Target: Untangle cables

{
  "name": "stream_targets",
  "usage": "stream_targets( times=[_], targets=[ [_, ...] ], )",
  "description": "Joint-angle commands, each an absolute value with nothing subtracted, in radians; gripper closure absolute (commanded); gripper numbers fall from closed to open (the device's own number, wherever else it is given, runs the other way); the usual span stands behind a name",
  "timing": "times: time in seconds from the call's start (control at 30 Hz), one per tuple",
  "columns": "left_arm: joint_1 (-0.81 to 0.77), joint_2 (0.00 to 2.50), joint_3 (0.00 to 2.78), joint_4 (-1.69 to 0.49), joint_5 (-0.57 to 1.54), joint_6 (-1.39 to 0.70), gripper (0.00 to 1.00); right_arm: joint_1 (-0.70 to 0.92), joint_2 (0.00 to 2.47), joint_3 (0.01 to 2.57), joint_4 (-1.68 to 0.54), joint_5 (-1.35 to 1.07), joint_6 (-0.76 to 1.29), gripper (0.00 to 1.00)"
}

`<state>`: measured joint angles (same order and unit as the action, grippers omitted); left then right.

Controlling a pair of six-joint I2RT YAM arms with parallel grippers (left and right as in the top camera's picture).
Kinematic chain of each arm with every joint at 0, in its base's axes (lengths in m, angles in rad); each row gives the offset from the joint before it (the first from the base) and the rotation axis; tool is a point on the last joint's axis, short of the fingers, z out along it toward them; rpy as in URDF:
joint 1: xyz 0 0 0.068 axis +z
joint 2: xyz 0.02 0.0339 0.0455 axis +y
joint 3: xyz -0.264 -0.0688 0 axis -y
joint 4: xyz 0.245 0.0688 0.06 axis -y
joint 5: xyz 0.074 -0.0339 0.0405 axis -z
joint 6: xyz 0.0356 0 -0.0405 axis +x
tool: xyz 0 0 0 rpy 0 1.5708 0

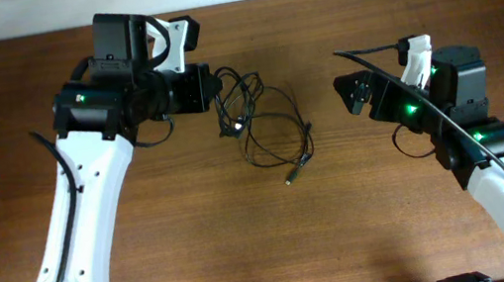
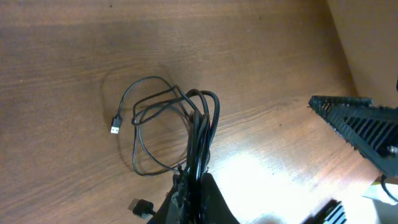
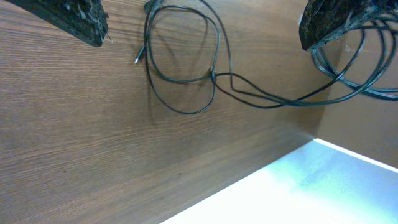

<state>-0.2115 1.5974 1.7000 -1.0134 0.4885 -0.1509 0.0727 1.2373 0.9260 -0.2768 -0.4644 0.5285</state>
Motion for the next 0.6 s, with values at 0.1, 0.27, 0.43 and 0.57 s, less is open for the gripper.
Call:
stream_targets(
  times=[0.1,0.27,0.43,0.57],
  targets=[
    [-0.215,1.604,1.716,-1.009,0.485,-0.302,1.0,0.072,1.237,0.937,-0.276,-0.567,0.537,0.01],
    [-0.215,1.604,1.716,-1.008,0.485,-0.49,1.0,0.11,1.237,0.937,-0.273,-0.576,0.536,0.01],
    [-0.215,1.604,1.716,-1.008,0.485,-0.58,1.0,0.22,1.237,0.937,-0.257,-0.575,0.536,0.01],
    [-0.215,1.604,1.715,-1.009,0.485,-0.763,1.0,0.31,1.237,0.937,-0.242,-0.571,0.536,0.01]
  ],
)
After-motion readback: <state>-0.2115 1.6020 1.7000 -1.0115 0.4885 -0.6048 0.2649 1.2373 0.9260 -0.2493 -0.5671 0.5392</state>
